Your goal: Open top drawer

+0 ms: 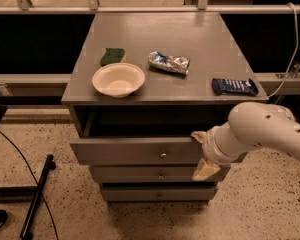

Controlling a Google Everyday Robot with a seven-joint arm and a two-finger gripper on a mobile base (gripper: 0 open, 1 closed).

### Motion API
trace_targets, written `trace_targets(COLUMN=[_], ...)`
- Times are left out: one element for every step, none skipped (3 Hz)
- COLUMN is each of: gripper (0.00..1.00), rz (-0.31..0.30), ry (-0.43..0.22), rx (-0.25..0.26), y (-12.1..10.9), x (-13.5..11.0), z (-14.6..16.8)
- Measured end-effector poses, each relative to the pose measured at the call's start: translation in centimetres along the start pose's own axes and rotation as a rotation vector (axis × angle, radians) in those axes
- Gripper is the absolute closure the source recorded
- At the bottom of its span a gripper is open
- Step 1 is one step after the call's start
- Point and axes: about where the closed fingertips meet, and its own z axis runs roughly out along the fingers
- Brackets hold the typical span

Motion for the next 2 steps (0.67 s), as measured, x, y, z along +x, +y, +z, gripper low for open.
trace_targets(gripper=[0.27,0.26], rz=[-0.006,-0.018], ry=[-0.006,-0.013], rx=[-0.021,-0.026], y=[3.2,5.7], x=[0.6,0.9], z=[-2.0,-4.4])
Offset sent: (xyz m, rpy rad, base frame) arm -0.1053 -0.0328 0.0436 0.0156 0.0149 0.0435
